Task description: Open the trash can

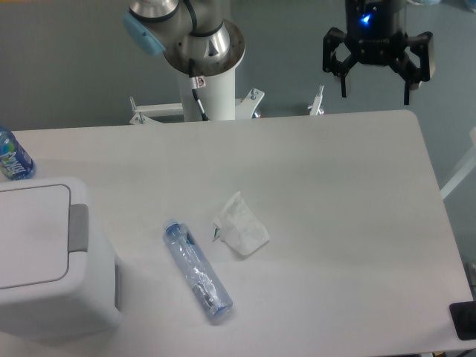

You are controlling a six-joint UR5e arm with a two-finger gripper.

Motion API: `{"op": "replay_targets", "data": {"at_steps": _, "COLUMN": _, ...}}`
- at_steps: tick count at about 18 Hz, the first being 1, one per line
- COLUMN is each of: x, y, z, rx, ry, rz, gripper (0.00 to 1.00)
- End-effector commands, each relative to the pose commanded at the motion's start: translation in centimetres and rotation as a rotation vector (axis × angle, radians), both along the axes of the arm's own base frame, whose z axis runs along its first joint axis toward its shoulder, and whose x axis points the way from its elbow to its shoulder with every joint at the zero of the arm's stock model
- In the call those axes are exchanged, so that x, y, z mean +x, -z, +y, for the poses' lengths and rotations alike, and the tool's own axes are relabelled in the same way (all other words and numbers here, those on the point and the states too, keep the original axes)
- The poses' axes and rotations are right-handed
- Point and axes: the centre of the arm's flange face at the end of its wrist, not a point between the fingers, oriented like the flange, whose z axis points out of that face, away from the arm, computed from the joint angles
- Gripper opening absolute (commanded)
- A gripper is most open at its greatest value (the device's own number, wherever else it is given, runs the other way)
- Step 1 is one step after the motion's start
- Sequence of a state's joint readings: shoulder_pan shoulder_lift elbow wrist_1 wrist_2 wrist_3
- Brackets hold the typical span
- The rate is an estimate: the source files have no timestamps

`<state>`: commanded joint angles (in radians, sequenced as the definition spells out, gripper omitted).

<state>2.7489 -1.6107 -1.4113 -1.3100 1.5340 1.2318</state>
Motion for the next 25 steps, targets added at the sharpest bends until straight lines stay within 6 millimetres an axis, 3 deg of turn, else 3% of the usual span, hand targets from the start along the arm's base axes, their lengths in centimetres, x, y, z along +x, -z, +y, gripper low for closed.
{"op": "replay_targets", "data": {"at_steps": 5, "x": 0.1, "y": 0.0, "z": 0.1, "rx": 0.001, "ry": -0.005, "rz": -0.001, "gripper": 1.00}}
{"op": "replay_targets", "data": {"at_steps": 12, "x": 0.5, "y": 0.0, "z": 1.4, "rx": 0.086, "ry": -0.172, "rz": -0.021, "gripper": 1.00}}
{"op": "replay_targets", "data": {"at_steps": 15, "x": 2.0, "y": 0.2, "z": 4.3, "rx": 0.155, "ry": -0.267, "rz": -0.037, "gripper": 1.00}}
{"op": "replay_targets", "data": {"at_steps": 19, "x": 4.9, "y": 1.2, "z": 9.7, "rx": 0.275, "ry": -0.416, "rz": -0.077, "gripper": 1.00}}
{"op": "replay_targets", "data": {"at_steps": 25, "x": 11.6, "y": 4.2, "z": 18.3, "rx": 0.316, "ry": -0.484, "rz": -0.192, "gripper": 1.00}}
